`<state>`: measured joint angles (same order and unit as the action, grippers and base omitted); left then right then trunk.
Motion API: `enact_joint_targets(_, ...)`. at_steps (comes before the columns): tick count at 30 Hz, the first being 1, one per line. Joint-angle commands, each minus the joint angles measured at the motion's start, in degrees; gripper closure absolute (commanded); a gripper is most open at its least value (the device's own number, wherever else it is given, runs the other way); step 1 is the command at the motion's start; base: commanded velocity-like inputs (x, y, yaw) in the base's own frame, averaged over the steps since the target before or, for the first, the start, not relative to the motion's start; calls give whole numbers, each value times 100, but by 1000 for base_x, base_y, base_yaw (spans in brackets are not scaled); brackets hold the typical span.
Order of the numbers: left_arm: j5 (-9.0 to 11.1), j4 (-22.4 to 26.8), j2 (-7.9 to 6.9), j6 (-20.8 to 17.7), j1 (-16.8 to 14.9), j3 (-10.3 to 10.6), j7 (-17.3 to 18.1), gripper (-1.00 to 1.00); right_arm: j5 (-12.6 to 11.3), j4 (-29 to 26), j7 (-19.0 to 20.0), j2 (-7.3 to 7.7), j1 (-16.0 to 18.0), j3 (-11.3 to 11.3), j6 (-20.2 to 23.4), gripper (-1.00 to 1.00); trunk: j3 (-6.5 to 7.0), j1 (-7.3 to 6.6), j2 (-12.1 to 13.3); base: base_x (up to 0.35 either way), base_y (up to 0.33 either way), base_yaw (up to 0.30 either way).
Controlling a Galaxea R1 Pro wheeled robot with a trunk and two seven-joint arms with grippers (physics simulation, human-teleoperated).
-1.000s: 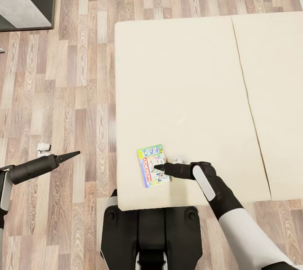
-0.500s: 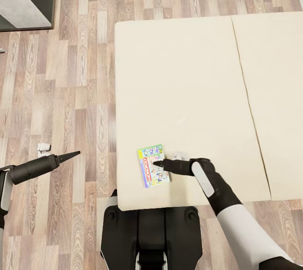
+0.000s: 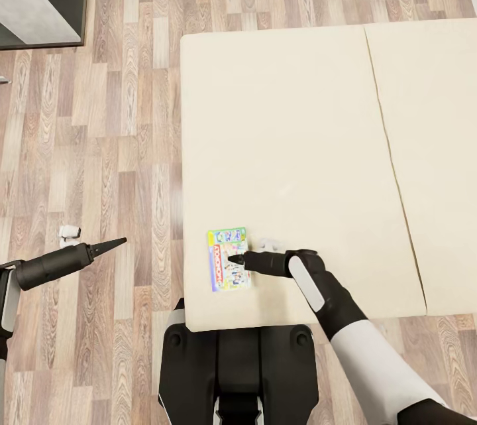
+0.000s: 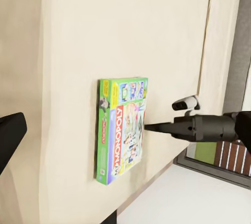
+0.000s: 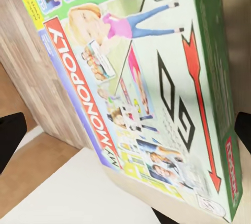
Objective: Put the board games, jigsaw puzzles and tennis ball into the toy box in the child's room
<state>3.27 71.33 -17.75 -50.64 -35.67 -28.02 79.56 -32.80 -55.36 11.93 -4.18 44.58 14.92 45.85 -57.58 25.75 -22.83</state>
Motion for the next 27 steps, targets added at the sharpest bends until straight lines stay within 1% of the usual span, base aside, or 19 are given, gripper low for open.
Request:
enact_joint_targets(1, 7, 0, -1, -60, -1, -2, 16, -100, 32, 14, 29, -2, 7, -2, 18, -100, -5, 3, -9, 0, 0, 0)
enact_joint_targets(14, 7, -2, -1, -60, -1, -1, 9, -100, 44, -13, 41, 22, 56, 2, 21, -100, -5, 3, -9, 0, 0, 0)
enact_joint_targets(27, 7, -11, -1, -60, -1, -1, -2, -100, 37, -23, 38, 6, 154, 2, 20, -100, -5, 3, -9, 0, 0, 0)
